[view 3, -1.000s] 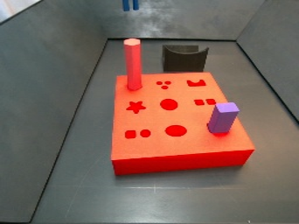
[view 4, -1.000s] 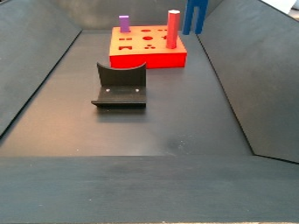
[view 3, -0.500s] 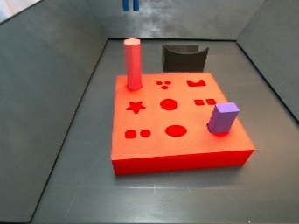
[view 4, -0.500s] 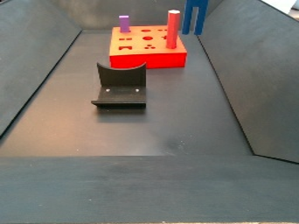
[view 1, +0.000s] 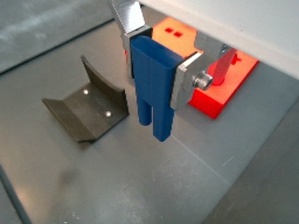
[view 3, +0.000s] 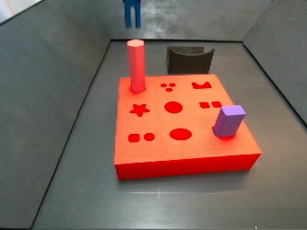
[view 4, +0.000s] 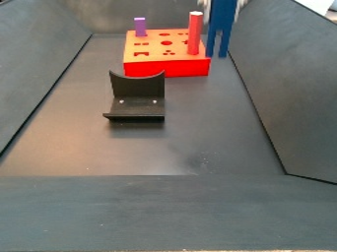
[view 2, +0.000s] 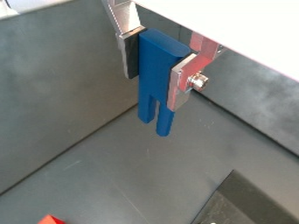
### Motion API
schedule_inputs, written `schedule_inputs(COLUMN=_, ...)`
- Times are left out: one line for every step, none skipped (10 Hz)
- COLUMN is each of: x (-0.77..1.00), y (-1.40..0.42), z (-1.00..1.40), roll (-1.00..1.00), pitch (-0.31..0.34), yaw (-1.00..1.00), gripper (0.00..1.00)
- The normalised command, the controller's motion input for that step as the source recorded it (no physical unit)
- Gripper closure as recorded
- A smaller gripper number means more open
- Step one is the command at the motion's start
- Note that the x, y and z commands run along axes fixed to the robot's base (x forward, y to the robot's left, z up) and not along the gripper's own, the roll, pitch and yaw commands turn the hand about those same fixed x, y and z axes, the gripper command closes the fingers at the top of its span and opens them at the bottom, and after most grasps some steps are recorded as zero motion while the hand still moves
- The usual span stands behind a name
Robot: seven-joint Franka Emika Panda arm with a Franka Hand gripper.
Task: Pick up the square-circle object. Move up. Rotate the square-circle object. Place the square-circle object on the fixture. Regrasp the square-circle object. Move to above the board. Insert the square-circle object.
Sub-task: Rotate the square-circle object.
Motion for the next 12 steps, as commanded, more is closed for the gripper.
schedule_inputs(x=0.02, y=0.01, z=-1.0, roll=-0.15, pitch=-0.036, yaw=-0.06, gripper=1.0)
schedule_inputs(x=0.03, y=0.01, z=-1.0, roll=-0.16, pitch=-0.032, yaw=-0.05, gripper=1.0)
schedule_inputs(x=0.03, y=0.01, z=-1.0, roll=-0.17, pitch=-0.026, yaw=-0.04, gripper=1.0)
schedule_inputs(x=0.04, y=0.01, z=-1.0, roll=-0.18, pitch=-0.021, yaw=-0.04, gripper=1.0)
schedule_inputs(x=0.04, y=0.01, z=-1.0, roll=-0.19, pitch=-0.03, yaw=-0.03, gripper=1.0)
schedule_inputs(x=0.04, y=0.01, z=-1.0, roll=-0.19, pitch=-0.037, yaw=-0.03, gripper=1.0)
schedule_inputs(x=0.04, y=0.01, z=-1.0, roll=-0.2, pitch=-0.039, yaw=-0.03, gripper=1.0)
schedule_inputs(x=0.04, y=0.01, z=-0.93, roll=-0.21, pitch=-0.04, yaw=-0.02, gripper=1.0)
schedule_inputs(x=0.03, y=0.01, z=-0.75, roll=-0.22, pitch=-0.038, yaw=-0.02, gripper=1.0)
schedule_inputs(x=0.03, y=0.01, z=-0.62, roll=-0.22, pitch=-0.036, yaw=-0.02, gripper=1.0)
schedule_inputs(x=0.03, y=0.01, z=-0.45, roll=-0.23, pitch=-0.033, yaw=-0.01, gripper=1.0)
schedule_inputs(x=0.03, y=0.01, z=-0.32, roll=-0.23, pitch=-0.029, yaw=-0.01, gripper=1.0)
